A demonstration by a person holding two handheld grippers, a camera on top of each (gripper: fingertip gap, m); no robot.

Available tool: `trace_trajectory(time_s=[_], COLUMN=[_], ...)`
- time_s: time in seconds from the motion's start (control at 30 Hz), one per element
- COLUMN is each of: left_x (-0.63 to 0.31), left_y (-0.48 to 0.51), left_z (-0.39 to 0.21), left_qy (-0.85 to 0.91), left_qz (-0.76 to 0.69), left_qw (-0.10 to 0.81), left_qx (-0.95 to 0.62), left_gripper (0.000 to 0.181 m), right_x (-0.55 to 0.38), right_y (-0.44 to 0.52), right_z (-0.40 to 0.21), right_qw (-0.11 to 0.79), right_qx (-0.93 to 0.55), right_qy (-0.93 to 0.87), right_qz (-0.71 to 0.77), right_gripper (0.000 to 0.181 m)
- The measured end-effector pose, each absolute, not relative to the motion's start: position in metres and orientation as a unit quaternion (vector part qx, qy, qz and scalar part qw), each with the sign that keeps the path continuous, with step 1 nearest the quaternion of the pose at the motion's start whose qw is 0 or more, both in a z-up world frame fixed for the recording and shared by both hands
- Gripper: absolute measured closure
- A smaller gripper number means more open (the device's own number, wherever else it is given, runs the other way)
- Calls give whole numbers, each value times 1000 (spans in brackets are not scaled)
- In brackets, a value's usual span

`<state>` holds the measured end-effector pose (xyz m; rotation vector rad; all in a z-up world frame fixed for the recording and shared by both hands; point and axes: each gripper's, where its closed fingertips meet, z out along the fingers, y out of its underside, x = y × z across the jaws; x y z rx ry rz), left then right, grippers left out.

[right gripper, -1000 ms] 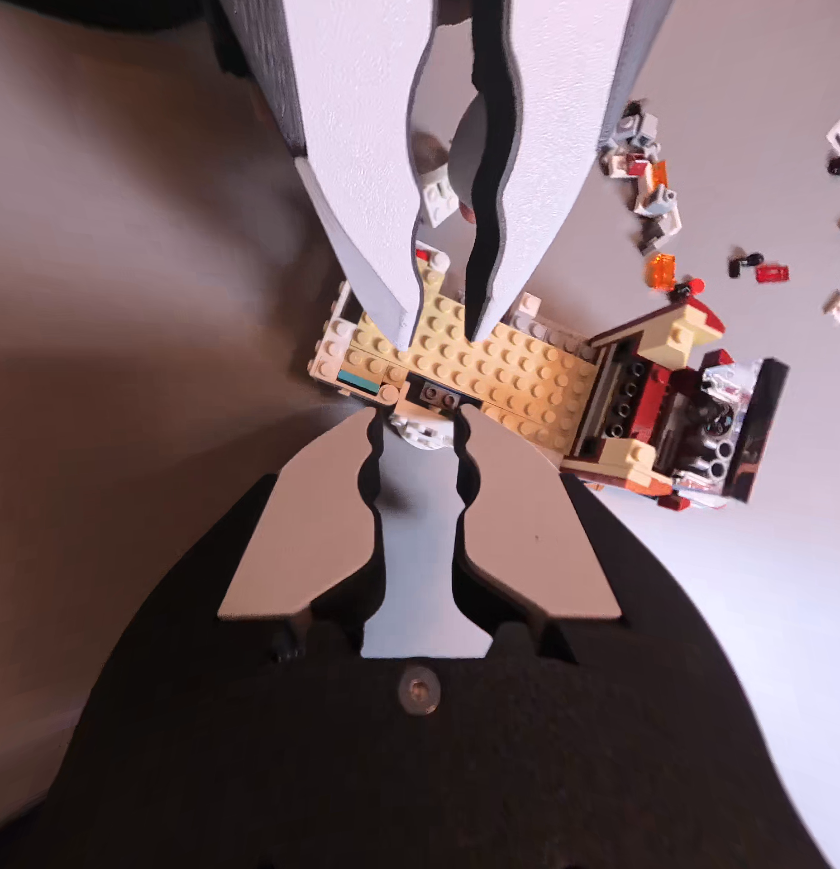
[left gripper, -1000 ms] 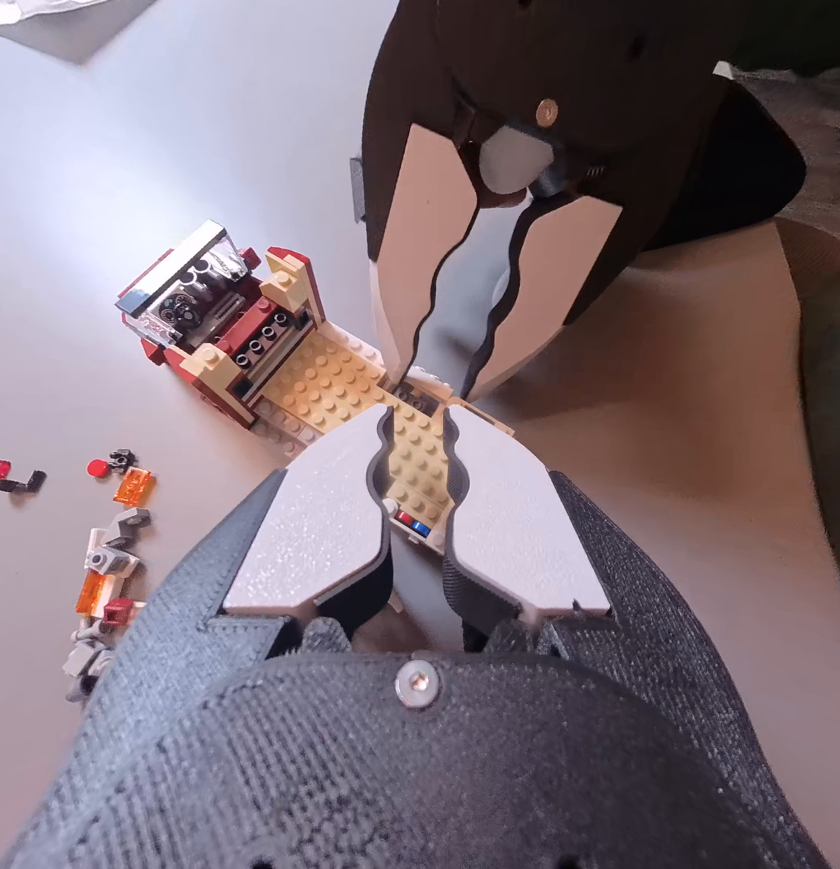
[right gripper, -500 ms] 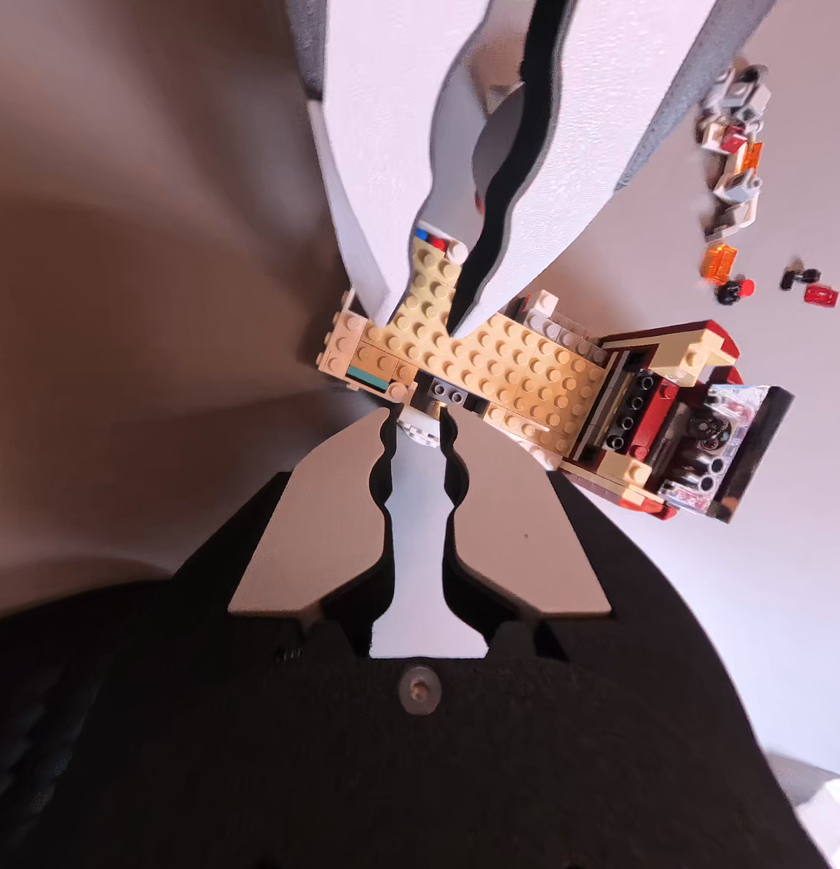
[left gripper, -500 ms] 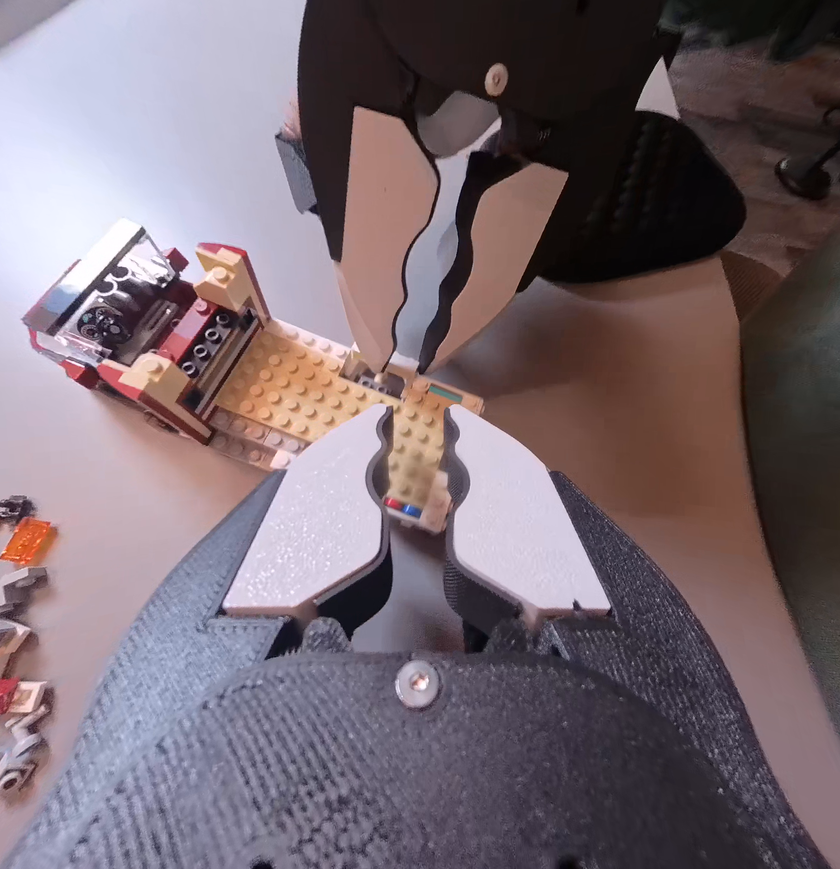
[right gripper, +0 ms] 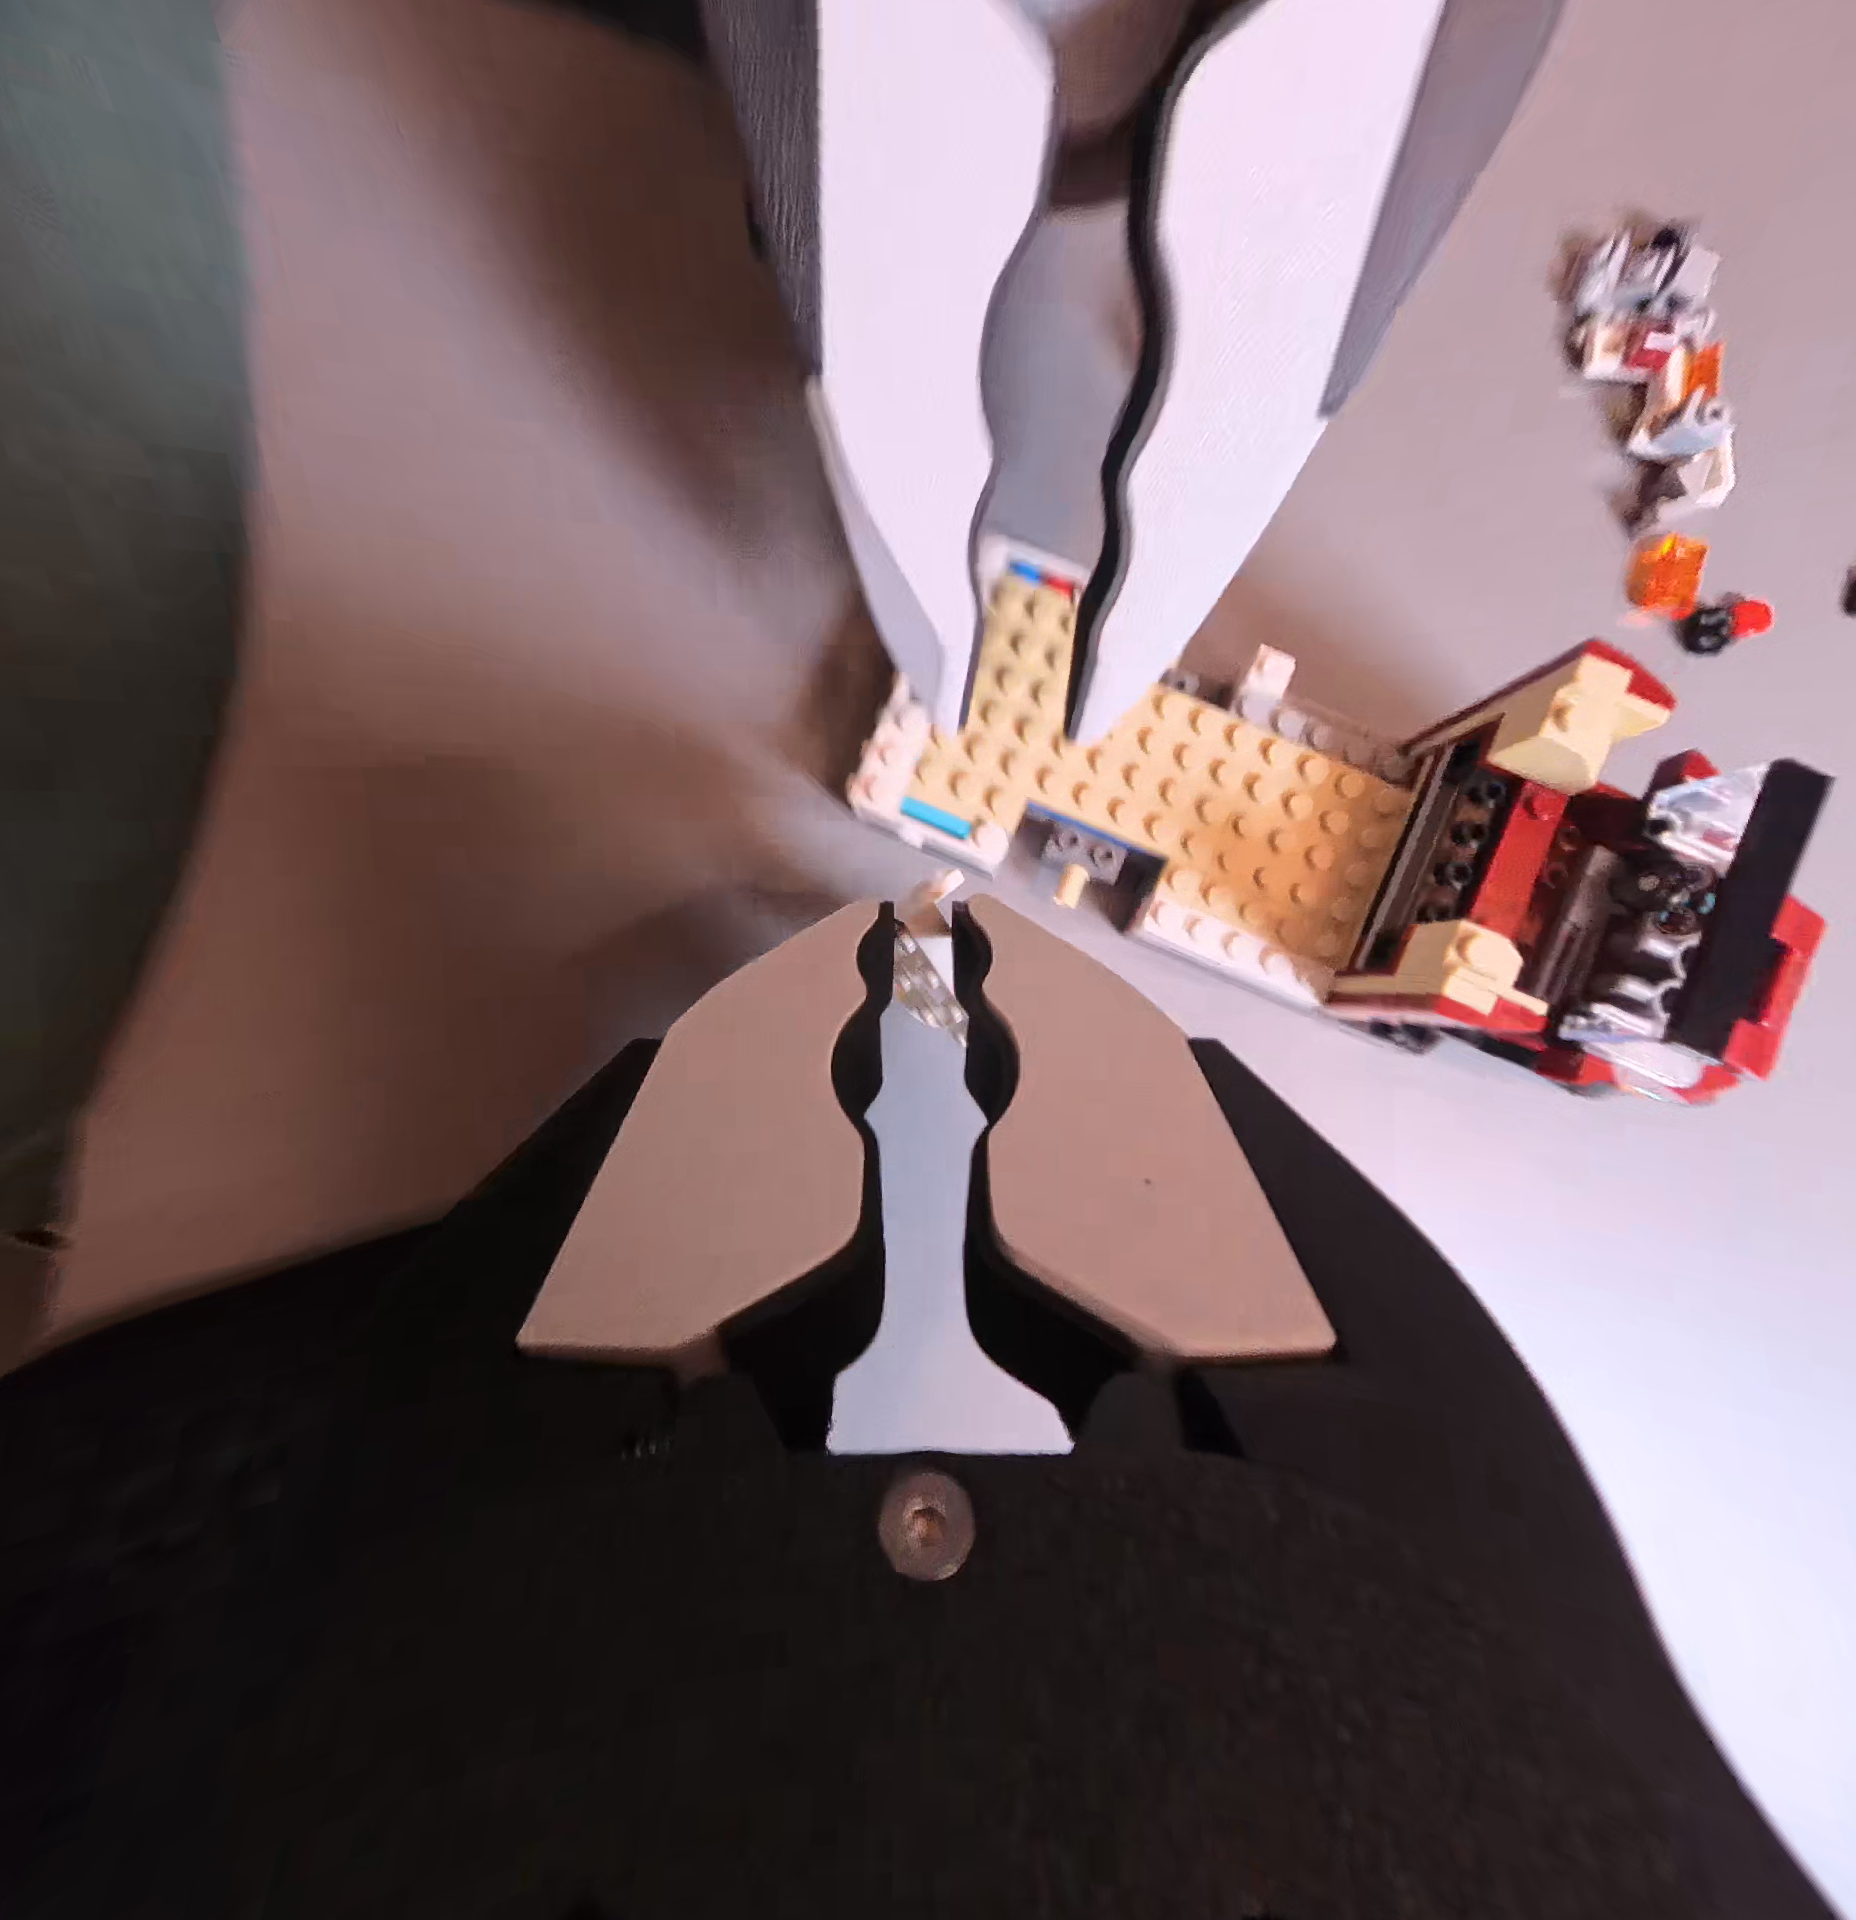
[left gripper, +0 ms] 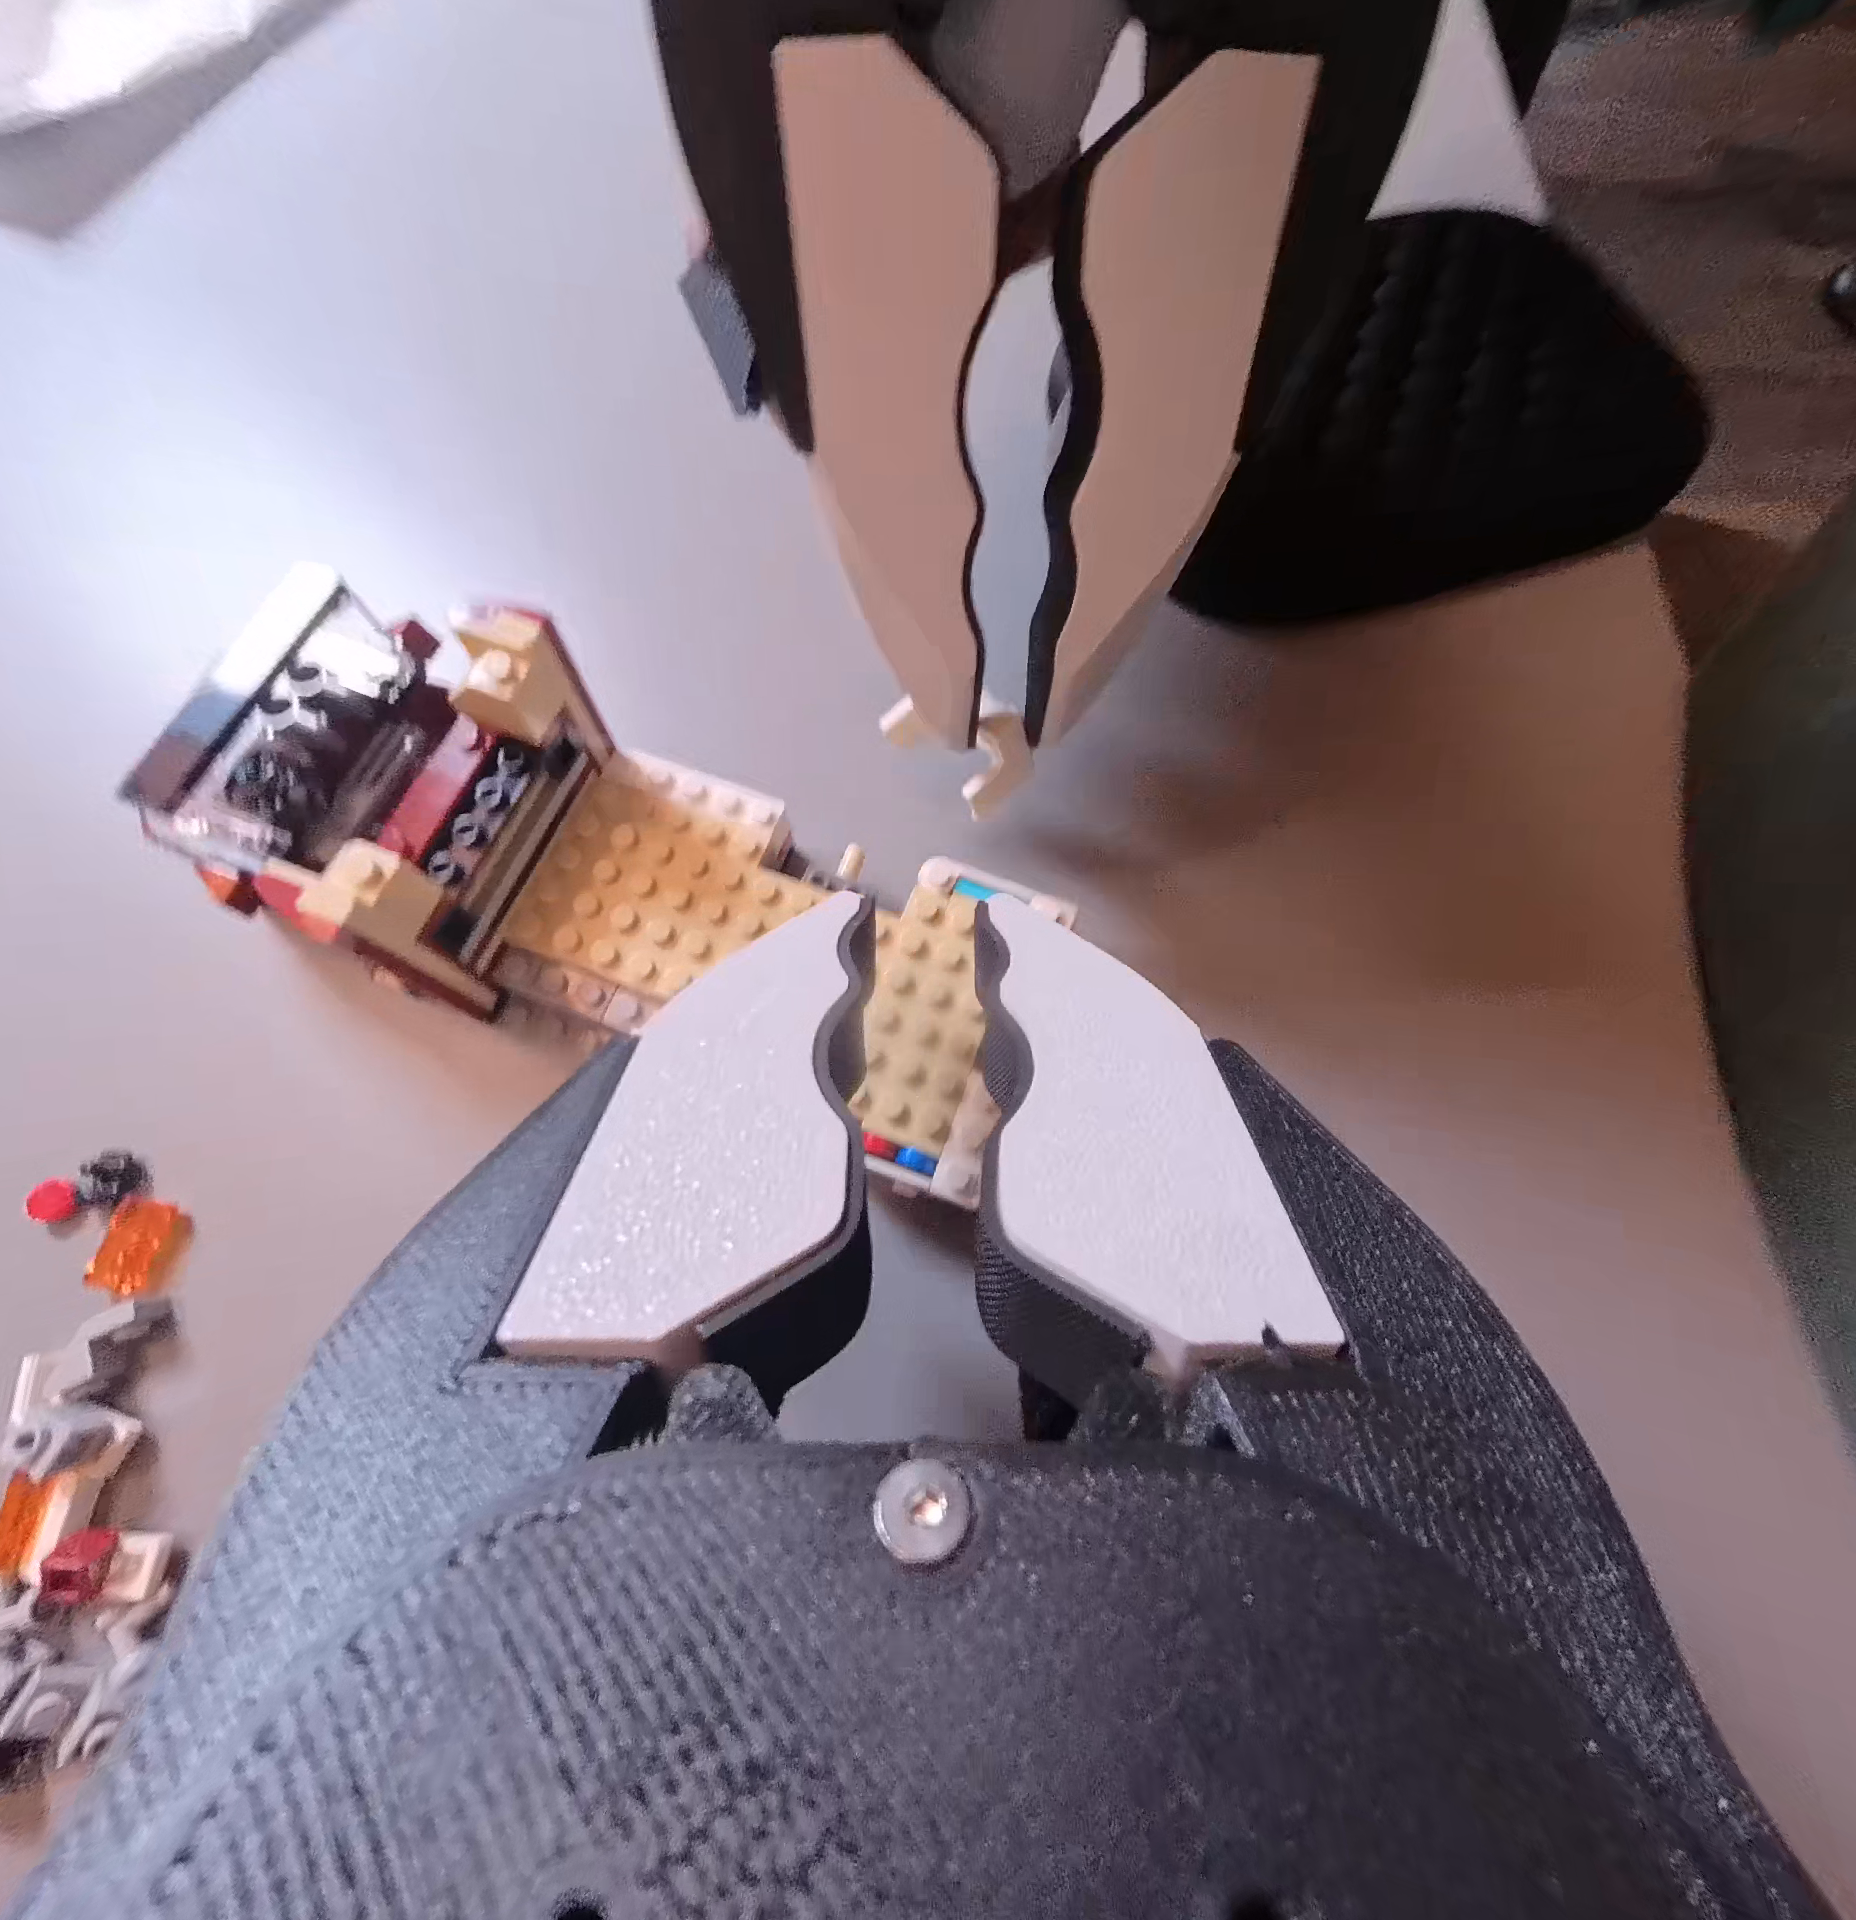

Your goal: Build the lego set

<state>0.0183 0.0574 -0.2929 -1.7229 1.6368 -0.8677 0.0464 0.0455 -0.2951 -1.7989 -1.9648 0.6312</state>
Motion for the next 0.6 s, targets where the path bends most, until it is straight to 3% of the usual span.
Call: trace_trajectory(time_s=[0.13,0.37,0.6], left_x=[33,40,30], left_y=[42,33,58], left_z=[-269,-246,-213], left_qy=[638,600,482], left_qz=[-350,-428,-535], left_qw=[331,324,384], left_qx=[-601,-593,-577], left_gripper=[162,172,178], right_x=[32,26,37], right_y=[36,37,80], right_z=[-254,-226,-187], right_qw=[195,189,317], right_qx=[-642,-626,-663], right_qy=[-631,-596,-393], right_qz=[390,466,553], right_gripper=[171,171,157])
